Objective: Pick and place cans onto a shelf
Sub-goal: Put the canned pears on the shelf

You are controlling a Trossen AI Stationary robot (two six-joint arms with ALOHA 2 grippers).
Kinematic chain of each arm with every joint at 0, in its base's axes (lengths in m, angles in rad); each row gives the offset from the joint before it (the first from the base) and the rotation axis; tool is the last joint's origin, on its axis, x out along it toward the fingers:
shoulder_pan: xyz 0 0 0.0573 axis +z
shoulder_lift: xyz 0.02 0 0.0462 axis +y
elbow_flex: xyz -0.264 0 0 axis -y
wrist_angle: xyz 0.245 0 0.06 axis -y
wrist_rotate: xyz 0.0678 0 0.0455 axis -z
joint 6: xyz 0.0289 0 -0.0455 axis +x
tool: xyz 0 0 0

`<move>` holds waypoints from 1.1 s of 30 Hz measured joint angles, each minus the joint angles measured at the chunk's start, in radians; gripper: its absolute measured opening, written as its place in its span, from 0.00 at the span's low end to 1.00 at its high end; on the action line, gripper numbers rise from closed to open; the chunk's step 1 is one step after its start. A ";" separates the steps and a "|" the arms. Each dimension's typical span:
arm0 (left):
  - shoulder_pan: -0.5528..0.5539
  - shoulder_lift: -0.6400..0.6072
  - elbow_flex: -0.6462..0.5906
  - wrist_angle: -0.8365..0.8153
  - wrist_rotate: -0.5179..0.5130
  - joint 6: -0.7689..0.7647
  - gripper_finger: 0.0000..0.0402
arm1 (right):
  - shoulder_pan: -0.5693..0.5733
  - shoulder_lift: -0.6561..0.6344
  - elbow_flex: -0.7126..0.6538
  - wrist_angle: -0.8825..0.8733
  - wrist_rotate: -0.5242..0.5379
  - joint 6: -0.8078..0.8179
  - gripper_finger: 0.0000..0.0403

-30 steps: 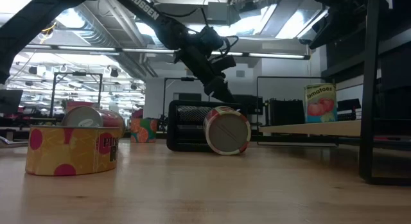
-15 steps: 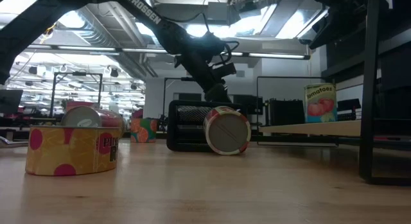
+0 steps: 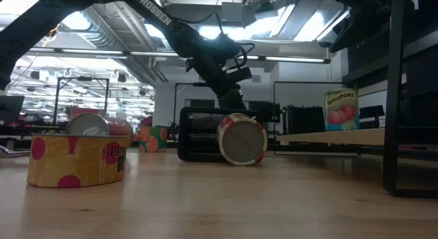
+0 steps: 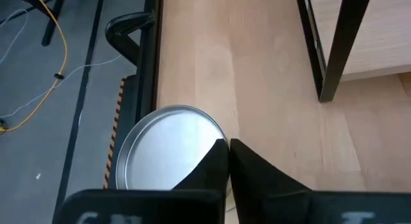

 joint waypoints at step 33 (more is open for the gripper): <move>-0.230 -0.309 -0.001 -0.285 -0.256 -0.290 0.00 | 0.001 0.000 0.000 -0.007 0.000 0.102 0.07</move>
